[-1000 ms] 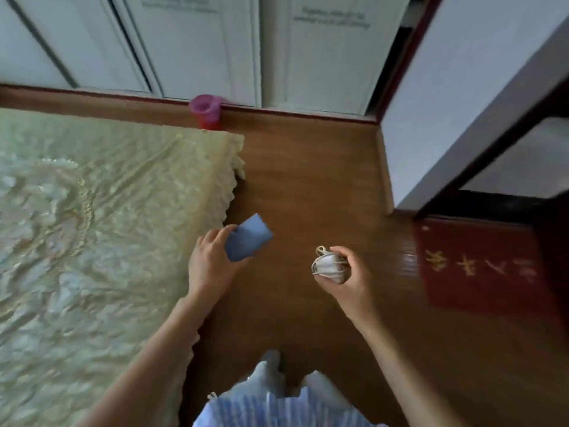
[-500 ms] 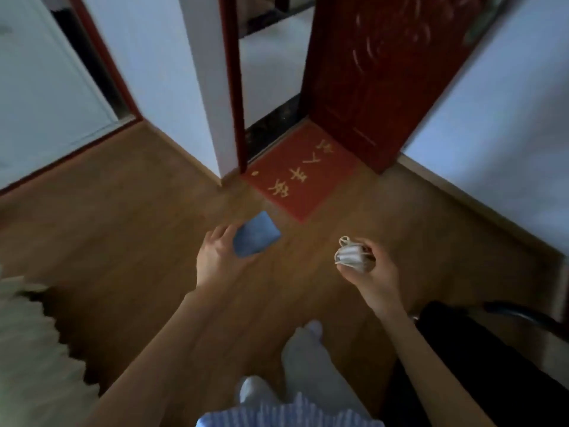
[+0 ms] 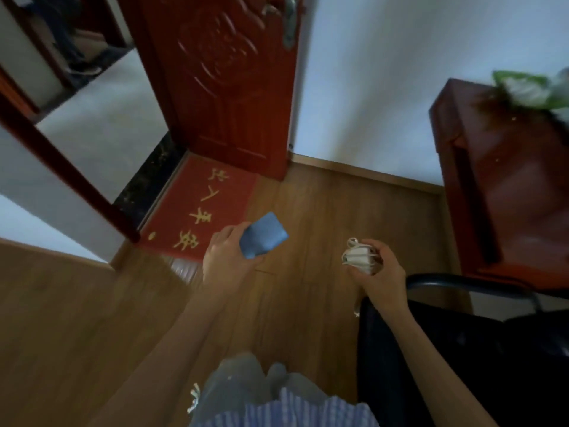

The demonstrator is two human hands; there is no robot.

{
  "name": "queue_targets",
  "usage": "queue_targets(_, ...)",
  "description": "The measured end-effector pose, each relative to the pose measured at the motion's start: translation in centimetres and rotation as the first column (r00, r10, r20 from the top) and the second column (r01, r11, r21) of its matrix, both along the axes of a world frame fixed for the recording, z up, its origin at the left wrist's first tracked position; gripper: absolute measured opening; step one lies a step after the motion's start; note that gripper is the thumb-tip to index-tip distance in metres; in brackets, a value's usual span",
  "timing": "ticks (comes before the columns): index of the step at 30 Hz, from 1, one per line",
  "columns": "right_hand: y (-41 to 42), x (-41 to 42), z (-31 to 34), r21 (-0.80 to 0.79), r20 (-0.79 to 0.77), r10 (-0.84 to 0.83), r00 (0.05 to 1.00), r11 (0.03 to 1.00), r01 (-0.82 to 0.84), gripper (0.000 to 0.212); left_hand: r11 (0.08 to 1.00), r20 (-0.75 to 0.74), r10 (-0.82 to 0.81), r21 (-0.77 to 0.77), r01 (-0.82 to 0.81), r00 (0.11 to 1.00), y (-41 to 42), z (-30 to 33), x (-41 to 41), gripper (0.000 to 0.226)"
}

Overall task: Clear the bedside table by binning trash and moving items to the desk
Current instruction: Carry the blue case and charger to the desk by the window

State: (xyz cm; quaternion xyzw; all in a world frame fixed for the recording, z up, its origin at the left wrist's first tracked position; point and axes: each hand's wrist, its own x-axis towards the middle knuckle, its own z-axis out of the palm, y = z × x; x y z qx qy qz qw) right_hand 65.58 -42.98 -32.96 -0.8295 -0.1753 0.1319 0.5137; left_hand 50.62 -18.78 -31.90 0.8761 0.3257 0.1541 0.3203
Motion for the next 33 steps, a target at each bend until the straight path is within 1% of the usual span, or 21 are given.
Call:
queue_targets(5, -0.5, 5.9, 0.0, -0.009, 0.002, -0.119, 0.993, 0.993, 0.119, 0.055, 0.996, 0.036, -0.089, -0.014, 0.09, 0.995, 0.2, 0.6, 8.4, 0.062)
queue_targets(7, -0.6, 8.2, -0.3, -0.017, 0.0, -0.159, 0.987, 0.987, 0.159, 0.057, 0.99, -0.005, -0.137, -0.029, 0.137, 0.991, 1.0, 0.0, 12.0, 0.059)
queue_targets(9, -0.3, 10.7, -0.5, -0.009, -0.002, -0.22, 0.976, 0.976, 0.22, 0.056, 0.966, -0.036, -0.245, -0.094, 0.241, 0.969, 2.1, -0.7, 15.9, 0.049)
queue_targets(11, 0.2, 13.6, -0.6, 0.001, -0.002, -0.279, 0.96, 0.96, 0.279, 0.055, 0.941, -0.034, -0.33, -0.087, 0.327, 0.943, 3.2, -1.2, 20.0, 0.041)
queue_targets(12, 0.6, 15.1, -0.6, -0.002, -0.005, -0.304, 0.953, 0.953, 0.304, 0.055, 0.938, -0.042, -0.341, -0.084, 0.336, 0.939, 3.7, -1.3, 22.2, 0.043)
queue_targets(14, 1.4, 18.3, -0.6, -0.01, -0.014, -0.352, 0.936, 0.936, 0.352, 0.056, 0.928, -0.053, -0.367, -0.086, 0.361, 0.929, 4.9, -1.5, 26.7, 0.056)
queue_targets(17, 2.9, 23.3, -0.3, -0.005, -0.045, -0.427, 0.903, 0.904, 0.427, 0.058, 0.896, 0.011, -0.418, -0.161, 0.414, 0.908, 6.9, -2.0, 34.4, 0.081)
queue_targets(18, 3.5, 25.0, -0.1, -0.01, -0.05, -0.447, 0.893, 0.895, 0.447, 0.058, 0.892, -0.013, -0.429, -0.166, 0.421, 0.903, 7.6, -2.0, 36.9, 0.08)
queue_targets(19, 4.0, 26.5, 0.1, -0.019, -0.049, -0.466, 0.884, 0.885, 0.465, 0.059, 0.883, -0.054, -0.456, -0.147, 0.445, 0.888, 8.0, -1.8, 39.5, 0.068)
queue_targets(20, 4.5, 28.0, 0.3, -0.027, -0.045, -0.482, 0.875, 0.876, 0.481, 0.061, 0.871, -0.107, -0.487, -0.122, 0.475, 0.867, 8.6, -1.7, 42.0, 0.052)
queue_targets(21, 5.0, 29.4, 0.4, -0.031, -0.042, -0.497, 0.867, 0.868, 0.496, 0.061, 0.861, -0.148, -0.507, -0.063, 0.504, 0.849, 9.0, -1.6, 44.4, 0.038)
queue_targets(22, 5.3, 30.6, 0.6, -0.03, -0.038, -0.512, 0.858, 0.859, 0.511, 0.062, 0.856, -0.22, -0.509, -0.03, 0.515, 0.832, 9.4, -1.5, 47.0, 0.03)
queue_targets(23, 5.5, 31.8, 0.7, -0.024, -0.034, -0.527, 0.849, 0.85, 0.527, 0.061, 0.847, -0.249, -0.517, -0.007, 0.532, 0.819, 9.6, -1.9, 49.1, 0.026)
queue_targets(24, 5.6, 32.9, 0.9, -0.018, -0.03, -0.542, 0.84, 0.84, 0.542, 0.06, 0.827, -0.27, -0.544, -0.015, 0.562, 0.794, 9.7, -2.3, 51.2, 0.029)
queue_targets(25, 5.6, 33.9, 1.0, -0.012, -0.027, -0.558, 0.829, 0.83, 0.558, 0.059, 0.808, -0.253, -0.573, -0.013, 0.589, 0.78, 9.6, -2.7, 52.8, 0.035)
queue_targets(27, 5.5, 35.8, 1.1, -0.009, -0.009, -0.592, 0.806, 0.806, 0.592, 0.056, 0.784, -0.209, -0.599, 0.042, 0.619, 0.773, 9.0, -2.5, 55.7, 0.047)
queue_targets(28, 5.3, 36.8, 1.1, -0.009, 0.004, -0.609, 0.793, 0.793, 0.609, 0.055, 0.779, -0.211, -0.61, 0.018, 0.627, 0.764, 8.8, -2.5, 57.2, 0.048)
queue_targets(29, 5.1, 37.8, 1.1, -0.01, 0.013, -0.623, 0.782, 0.782, 0.624, 0.054, 0.78, -0.229, -0.618, -0.056, 0.623, 0.752, 8.5, -2.8, 59.0, 0.047)
queue_targets(31, 4.4, 40.0, 0.9, -0.017, 0.018, -0.649, 0.761, 0.761, 0.649, 0.054, 0.757, -0.316, -0.652, -0.213, 0.618, 0.69, 8.3, -4.3, 63.2, 0.037)
queue_targets(32, 4.0, 41.3, 0.7, -0.022, 0.02, -0.659, 0.752, 0.751, 0.659, 0.055, 0.747, -0.34, -0.664, -0.253, 0.615, 0.666, 8.3, -5.6, 65.5, 0.035)
queue_targets(33, 3.5, 42.6, 0.4, -0.027, 0.022, -0.67, 0.742, 0.742, 0.67, 0.055, 0.736, -0.337, -0.676, -0.251, 0.629, 0.656, 7.8, -5.7, 67.0, 0.036)
